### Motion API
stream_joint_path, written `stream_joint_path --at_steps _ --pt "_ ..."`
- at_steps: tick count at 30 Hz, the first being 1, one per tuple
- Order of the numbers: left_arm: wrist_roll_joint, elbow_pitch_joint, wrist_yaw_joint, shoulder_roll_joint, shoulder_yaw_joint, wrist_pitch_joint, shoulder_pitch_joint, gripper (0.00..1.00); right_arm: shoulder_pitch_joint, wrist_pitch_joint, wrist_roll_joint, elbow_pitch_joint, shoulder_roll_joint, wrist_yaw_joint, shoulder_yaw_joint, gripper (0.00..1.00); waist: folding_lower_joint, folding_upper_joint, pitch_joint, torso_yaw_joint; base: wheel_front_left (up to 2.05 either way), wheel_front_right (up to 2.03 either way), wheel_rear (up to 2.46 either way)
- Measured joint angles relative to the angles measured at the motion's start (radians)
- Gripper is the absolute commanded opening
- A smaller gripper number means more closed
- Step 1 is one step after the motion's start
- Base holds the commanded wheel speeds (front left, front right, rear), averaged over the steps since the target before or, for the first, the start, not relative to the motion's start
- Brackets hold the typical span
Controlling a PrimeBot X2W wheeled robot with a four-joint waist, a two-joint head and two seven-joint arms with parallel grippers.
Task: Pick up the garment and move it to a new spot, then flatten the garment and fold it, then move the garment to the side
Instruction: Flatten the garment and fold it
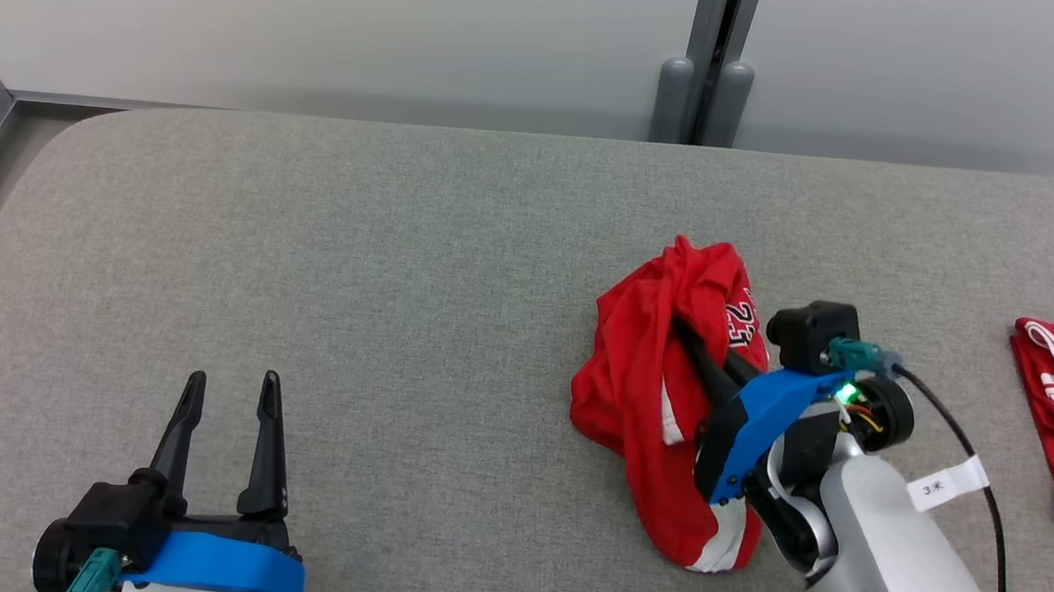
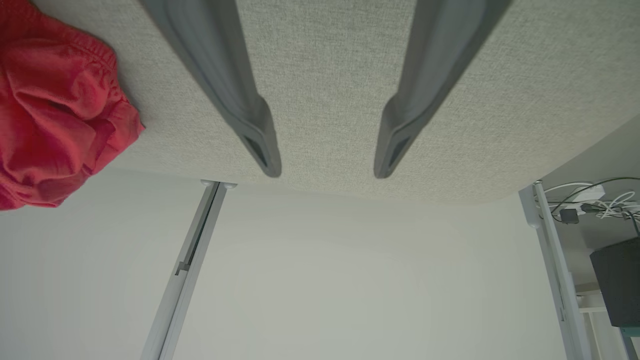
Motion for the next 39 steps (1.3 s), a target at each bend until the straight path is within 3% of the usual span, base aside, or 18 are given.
stream_joint_path --at_steps 9,17,19,24,29,32,38,39 --pt "0.000 -0.006 -0.003 -0.012 0.019 0.000 0.002 1.00 -0.165 0.008 0.325 -0.239 0.014 0.000 0.099 0.00 -0.0001 0.0000 -0.029 -0.018 0.00 0.00 0.00" --pt "0.007 -0.004 -0.003 -0.020 0.005 0.000 0.006 1.00 -0.426 -0.164 0.589 -0.176 0.016 0.000 0.240 0.00 -0.0001 0.0000 -0.045 -0.008 0.00 0.00 0.00" --pt "0.007 -0.004 -0.003 -0.021 0.002 0.000 0.011 1.00 -0.470 -0.211 0.609 -0.135 0.016 0.000 0.271 0.00 -0.0001 0.0000 -0.048 -0.006 0.00 0.00 0.00" --pt "0.006 -0.007 -0.003 -0.023 0.001 0.000 0.023 1.00 -0.459 -0.194 0.499 0.036 0.017 0.000 0.280 0.00 -0.0001 0.0000 -0.047 -0.017 0.00 0.00 0.00" --pt "0.001 -0.013 -0.003 -0.024 -0.001 0.000 0.024 1.00 -0.286 -0.101 0.352 0.172 -0.014 0.000 0.210 0.00 -0.0001 0.0000 -0.035 -0.045 0.00 0.00 0.00" --pt "0.002 -0.017 -0.004 -0.026 0.000 0.000 0.024 1.00 -0.212 -0.083 0.272 0.198 -0.064 0.000 0.141 0.00 -0.0002 0.0000 -0.027 -0.068 0.00 0.00 0.00" --pt "0.008 -0.023 -0.004 -0.022 0.011 0.000 0.020 1.00 -0.117 -0.049 0.118 0.157 -0.107 0.000 0.058 0.00 -0.0002 0.0000 -0.010 -0.113 0.00 0.00 0.00" --pt "0.009 -0.023 -0.004 -0.021 0.011 0.000 0.017 1.00 -0.108 -0.048 0.097 0.141 -0.115 0.000 0.055 0.56 -0.0001 0.0000 -0.007 -0.118 0.00 0.00 0.00"
